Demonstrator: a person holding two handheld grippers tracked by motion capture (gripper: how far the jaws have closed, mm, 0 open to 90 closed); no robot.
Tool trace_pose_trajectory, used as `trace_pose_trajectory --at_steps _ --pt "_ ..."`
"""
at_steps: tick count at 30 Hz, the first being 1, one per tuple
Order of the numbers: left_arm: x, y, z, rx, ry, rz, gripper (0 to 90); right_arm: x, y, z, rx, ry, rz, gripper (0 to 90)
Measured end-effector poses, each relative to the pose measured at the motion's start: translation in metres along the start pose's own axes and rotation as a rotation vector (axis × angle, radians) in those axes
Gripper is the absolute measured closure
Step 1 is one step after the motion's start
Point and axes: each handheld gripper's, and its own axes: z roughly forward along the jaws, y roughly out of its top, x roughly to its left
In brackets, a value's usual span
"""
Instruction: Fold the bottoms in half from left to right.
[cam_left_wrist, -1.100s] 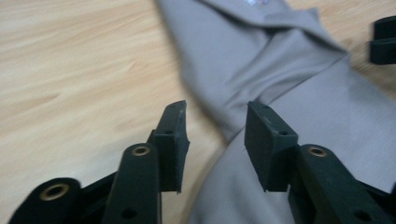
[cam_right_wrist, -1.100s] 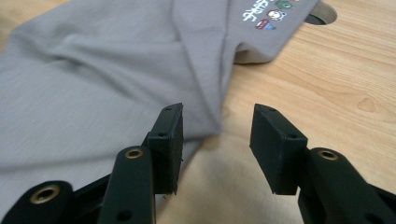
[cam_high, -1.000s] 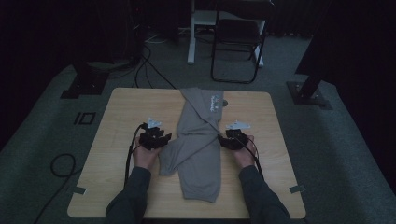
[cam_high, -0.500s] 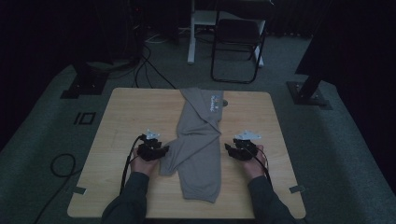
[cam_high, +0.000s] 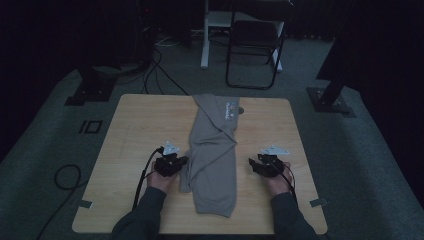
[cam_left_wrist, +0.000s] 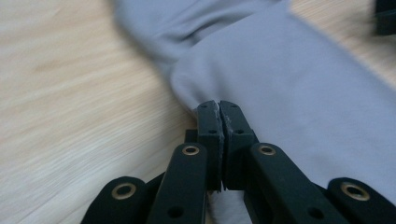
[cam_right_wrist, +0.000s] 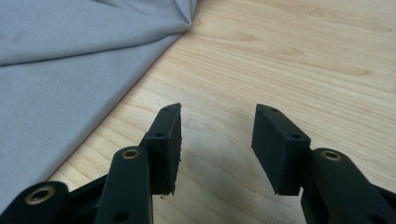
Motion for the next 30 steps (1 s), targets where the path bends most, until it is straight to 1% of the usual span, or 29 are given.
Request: trace_pose_trajectory --at_steps 1,3,9,11,15,21,26,28,30 --pt "-0.005 0.002 -0.001 -0.006 -0.011 0.016 88.0 0.000 0.000 0.000 0.000 0.000 -0.001 53.0" --pt "-0.015 0.003 -0.002 -0.014 -0.030 0.032 88.0 0.000 -0.001 0.001 0.002 0.001 -0.001 53.0" --pt "-0.044 0.006 0.003 -0.004 -0.092 0.086 88.1 0.000 -0.003 0.005 0.014 0.000 -0.008 53.2" --pt "-0.055 0.006 0.004 -0.004 -0.119 0.101 88.2 0.000 -0.003 0.005 0.016 0.000 -0.009 53.2" --pt "-0.079 0.007 0.006 0.001 -0.169 0.154 88.2 0.001 -0.004 0.006 0.016 0.001 -0.012 53.3" --pt "-0.111 0.003 0.014 0.037 -0.243 0.215 88.2 0.002 -0.004 0.006 0.015 0.006 -0.021 53.2" --pt "-0.130 -0.005 0.021 0.076 -0.290 0.244 88.2 0.003 -0.004 0.006 0.015 0.007 -0.022 53.2" --pt "-0.135 -0.008 0.023 0.088 -0.315 0.238 88.2 0.003 -0.004 0.006 0.016 0.008 -0.025 53.2" --pt "-0.141 -0.009 0.024 0.092 -0.339 0.244 88.1 0.004 -0.004 0.006 0.017 0.010 -0.029 53.2"
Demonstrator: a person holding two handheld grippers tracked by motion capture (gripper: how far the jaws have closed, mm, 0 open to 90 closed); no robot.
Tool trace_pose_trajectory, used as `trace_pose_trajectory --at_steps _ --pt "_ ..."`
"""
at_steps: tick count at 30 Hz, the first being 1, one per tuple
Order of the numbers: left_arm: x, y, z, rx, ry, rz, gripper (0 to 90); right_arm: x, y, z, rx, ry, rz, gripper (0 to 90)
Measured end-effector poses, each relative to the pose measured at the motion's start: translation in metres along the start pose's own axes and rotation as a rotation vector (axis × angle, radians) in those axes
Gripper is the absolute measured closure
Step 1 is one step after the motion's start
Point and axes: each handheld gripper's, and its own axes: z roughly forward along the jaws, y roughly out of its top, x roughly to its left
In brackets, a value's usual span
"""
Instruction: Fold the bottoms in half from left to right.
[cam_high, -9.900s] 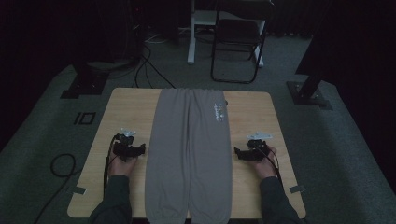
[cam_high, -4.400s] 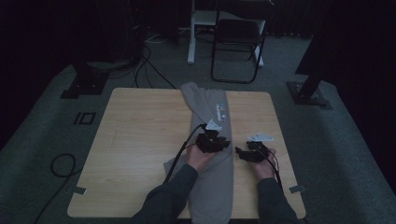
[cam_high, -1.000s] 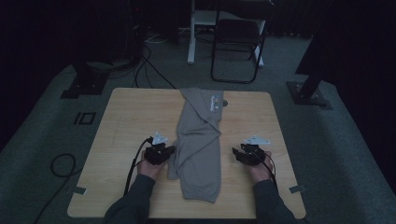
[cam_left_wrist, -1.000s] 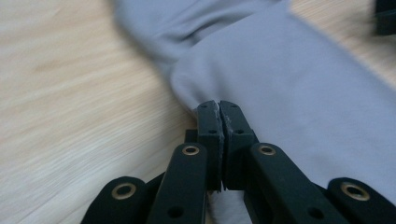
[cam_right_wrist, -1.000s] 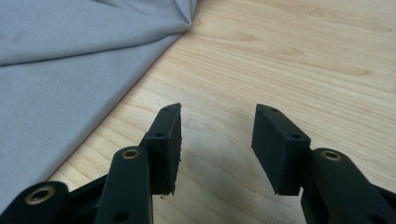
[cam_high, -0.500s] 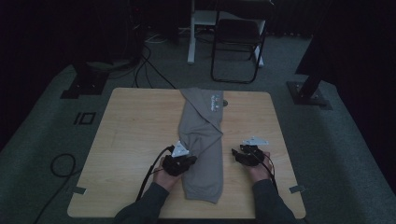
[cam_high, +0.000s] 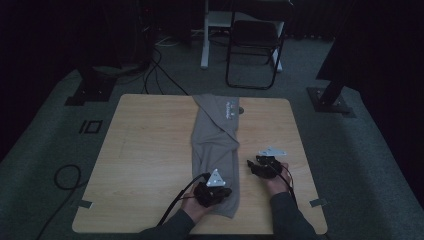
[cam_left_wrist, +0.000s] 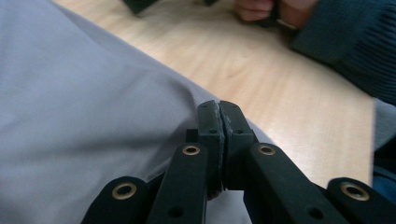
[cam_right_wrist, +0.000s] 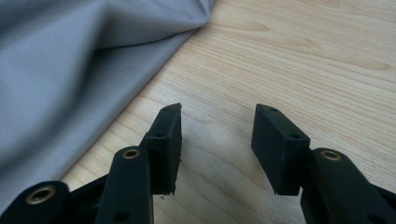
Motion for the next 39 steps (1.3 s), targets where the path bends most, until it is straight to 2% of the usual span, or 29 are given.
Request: trace_pose_trajectory --at_steps 2,3,5,8,11,15,17,19,22,24,27,30,32,34,39 --pt "-0.003 0.001 0.000 0.003 -0.028 0.016 87.0 0.002 0.000 -0.001 0.001 0.003 -0.001 53.2" --pt "-0.002 0.001 -0.002 -0.009 -0.037 0.018 83.0 0.003 0.001 -0.002 -0.001 0.006 -0.002 53.1" --pt "0.001 0.003 -0.011 -0.037 -0.023 0.011 72.7 0.007 0.002 -0.007 -0.015 0.014 -0.007 53.1" --pt "0.012 0.003 -0.032 -0.094 0.012 -0.005 67.6 0.018 0.005 -0.021 -0.046 0.047 -0.031 52.9" --pt "0.023 -0.004 -0.052 -0.108 0.077 -0.027 66.0 0.036 0.005 -0.036 -0.062 0.129 -0.057 52.6" --pt "0.032 -0.030 -0.067 -0.075 0.125 -0.068 63.7 0.068 -0.006 -0.052 -0.058 0.245 -0.126 52.8" --pt "0.032 -0.041 -0.071 -0.059 0.123 -0.085 62.5 0.083 -0.013 -0.058 -0.045 0.303 -0.150 53.1" --pt "0.027 -0.047 -0.073 -0.055 0.111 -0.085 61.1 0.097 -0.020 -0.063 -0.032 0.348 -0.179 53.0" --pt "0.016 -0.048 -0.069 -0.031 0.098 -0.048 57.9 0.112 -0.028 -0.068 -0.013 0.385 -0.242 52.3" --pt "0.010 -0.050 -0.064 0.001 0.107 -0.021 56.7 0.118 -0.033 -0.068 0.004 0.391 -0.290 52.2" --pt "0.008 -0.053 -0.054 0.058 0.138 -0.010 59.5 0.121 -0.038 -0.062 0.047 0.366 -0.342 53.9" --pt "0.009 -0.053 -0.047 0.068 0.173 0.009 66.3 0.117 -0.040 -0.053 0.078 0.328 -0.350 55.1" --pt "0.014 -0.051 -0.042 0.086 0.179 0.006 66.7 0.113 -0.038 -0.049 0.065 0.321 -0.347 57.3" --pt "0.018 -0.048 -0.038 0.076 0.185 0.012 66.8 0.110 -0.035 -0.045 0.058 0.300 -0.340 58.8" --pt "0.034 -0.036 -0.026 0.073 0.238 0.030 67.3 0.099 -0.025 -0.033 0.046 0.266 -0.314 62.8"
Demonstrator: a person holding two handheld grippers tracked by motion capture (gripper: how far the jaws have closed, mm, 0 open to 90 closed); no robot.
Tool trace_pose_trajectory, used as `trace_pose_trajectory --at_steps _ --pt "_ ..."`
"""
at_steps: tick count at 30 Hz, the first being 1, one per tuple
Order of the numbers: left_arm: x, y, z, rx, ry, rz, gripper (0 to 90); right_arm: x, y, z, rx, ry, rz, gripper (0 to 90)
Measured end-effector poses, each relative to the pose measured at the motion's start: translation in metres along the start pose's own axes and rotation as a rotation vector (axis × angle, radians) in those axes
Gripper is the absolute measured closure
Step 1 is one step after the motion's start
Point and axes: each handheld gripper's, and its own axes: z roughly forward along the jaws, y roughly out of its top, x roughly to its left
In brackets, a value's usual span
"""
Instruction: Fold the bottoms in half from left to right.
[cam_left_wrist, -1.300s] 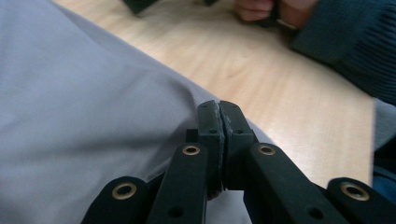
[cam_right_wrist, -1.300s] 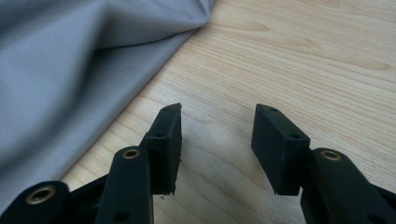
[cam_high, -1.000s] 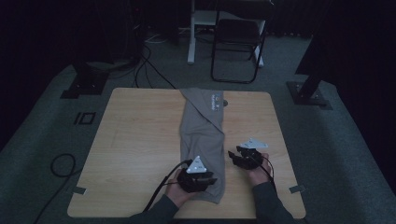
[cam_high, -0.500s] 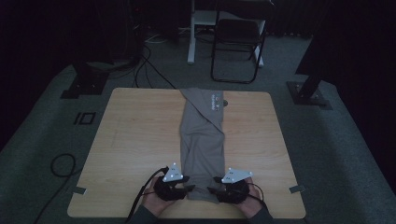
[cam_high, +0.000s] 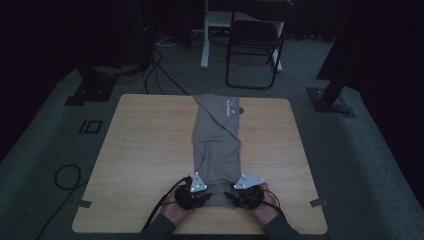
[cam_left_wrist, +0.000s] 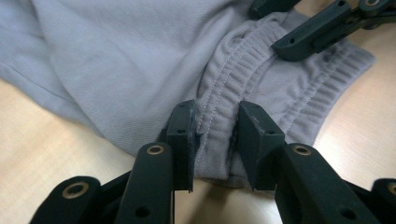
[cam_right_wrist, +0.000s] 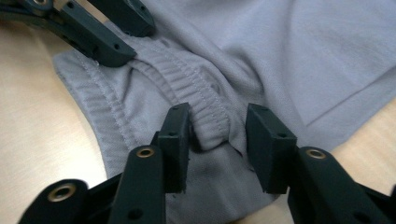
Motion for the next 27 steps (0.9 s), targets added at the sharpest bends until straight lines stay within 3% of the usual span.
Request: trace_pose_trajectory --at_steps 5,9,17,27 --pt "0.017 0.013 0.014 -0.014 0.006 -0.033 68.3 -0.020 0.005 0.008 -0.013 -0.026 0.035 68.7" --pt "0.016 0.015 0.011 -0.032 -0.042 -0.032 75.2 -0.027 0.006 0.006 -0.008 -0.014 0.057 70.7" --pt "0.004 0.016 -0.008 -0.062 -0.093 -0.010 84.7 -0.019 0.002 -0.022 -0.054 0.043 0.047 70.8" --pt "-0.020 0.017 -0.031 -0.071 -0.131 0.043 86.0 -0.006 -0.010 -0.048 -0.078 0.120 0.035 71.1"
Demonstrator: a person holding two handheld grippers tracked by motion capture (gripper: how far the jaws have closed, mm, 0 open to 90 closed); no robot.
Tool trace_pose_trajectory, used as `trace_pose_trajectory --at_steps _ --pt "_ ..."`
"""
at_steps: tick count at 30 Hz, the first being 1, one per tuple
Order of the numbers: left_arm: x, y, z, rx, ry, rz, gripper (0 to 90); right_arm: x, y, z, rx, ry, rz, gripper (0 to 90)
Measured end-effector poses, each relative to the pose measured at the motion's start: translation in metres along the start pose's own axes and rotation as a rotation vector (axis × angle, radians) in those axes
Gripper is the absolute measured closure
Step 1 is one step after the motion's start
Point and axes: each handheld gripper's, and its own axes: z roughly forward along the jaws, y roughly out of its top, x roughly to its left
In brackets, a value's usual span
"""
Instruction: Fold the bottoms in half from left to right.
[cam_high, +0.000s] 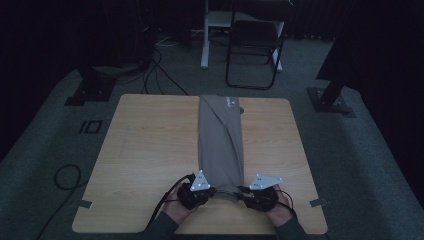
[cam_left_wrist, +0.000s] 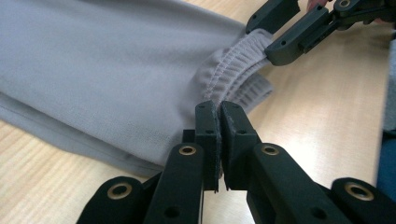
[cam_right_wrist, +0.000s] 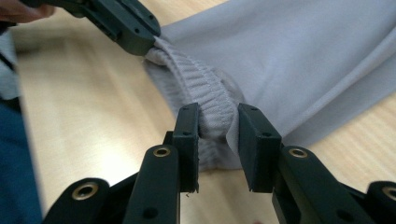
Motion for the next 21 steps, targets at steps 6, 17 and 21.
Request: trace_pose_trajectory --at_steps 6,17,21 --pt "0.001 -0.008 0.005 0.027 -0.012 -0.002 73.2 0.006 -0.010 0.011 0.090 0.015 -0.036 64.2" --pt "0.059 0.002 -0.006 -0.080 0.148 -0.131 58.2 -0.029 0.008 0.005 -0.043 -0.091 0.070 48.4" --pt "0.098 0.006 0.012 -0.066 0.259 -0.226 57.5 -0.051 0.019 0.020 -0.043 -0.200 0.096 48.5"
